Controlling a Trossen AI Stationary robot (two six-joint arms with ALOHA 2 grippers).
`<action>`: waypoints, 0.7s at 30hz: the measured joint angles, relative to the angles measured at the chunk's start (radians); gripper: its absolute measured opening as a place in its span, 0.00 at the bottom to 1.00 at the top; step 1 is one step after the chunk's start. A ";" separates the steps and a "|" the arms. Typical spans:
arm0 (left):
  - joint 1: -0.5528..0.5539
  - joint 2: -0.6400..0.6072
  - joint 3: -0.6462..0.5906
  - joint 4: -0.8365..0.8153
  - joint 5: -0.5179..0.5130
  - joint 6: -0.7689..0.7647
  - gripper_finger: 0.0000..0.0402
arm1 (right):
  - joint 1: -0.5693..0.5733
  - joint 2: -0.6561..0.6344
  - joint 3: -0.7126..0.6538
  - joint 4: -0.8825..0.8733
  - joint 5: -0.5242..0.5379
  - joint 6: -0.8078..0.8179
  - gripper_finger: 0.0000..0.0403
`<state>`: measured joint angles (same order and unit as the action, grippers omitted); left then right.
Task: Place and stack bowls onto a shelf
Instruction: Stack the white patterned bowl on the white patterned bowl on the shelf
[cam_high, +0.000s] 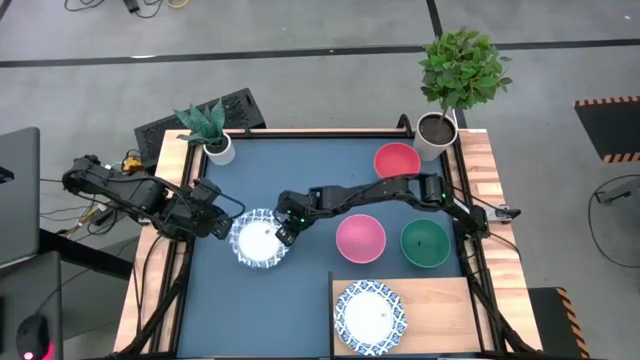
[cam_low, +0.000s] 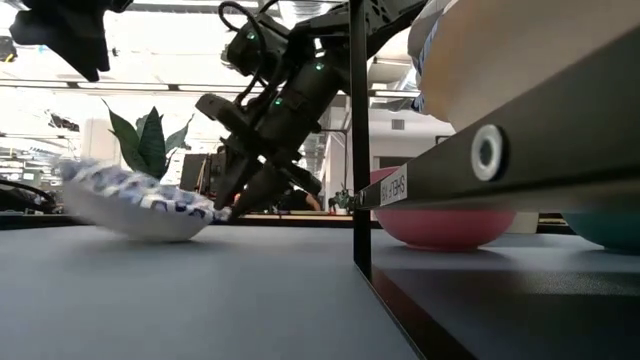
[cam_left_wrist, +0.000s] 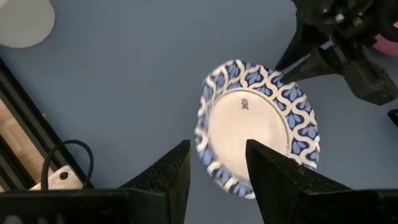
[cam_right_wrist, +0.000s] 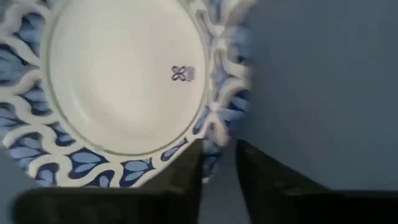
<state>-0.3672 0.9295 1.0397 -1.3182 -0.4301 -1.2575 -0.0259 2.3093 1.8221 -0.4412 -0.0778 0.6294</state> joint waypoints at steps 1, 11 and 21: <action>0.000 0.000 0.000 0.000 -0.001 0.000 0.34 | 0.000 0.000 0.000 -0.001 -0.001 0.000 0.26; 0.000 0.000 0.000 0.000 -0.004 0.001 0.34 | -0.001 -0.001 0.000 -0.008 -0.035 0.024 0.05; 0.000 0.000 0.000 0.000 -0.047 -0.003 0.34 | -0.050 -0.146 0.000 -0.184 -0.033 -0.001 0.04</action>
<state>-0.3670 0.9291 1.0397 -1.3182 -0.4767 -1.2608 -0.0761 2.1637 1.8217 -0.6254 -0.1113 0.6286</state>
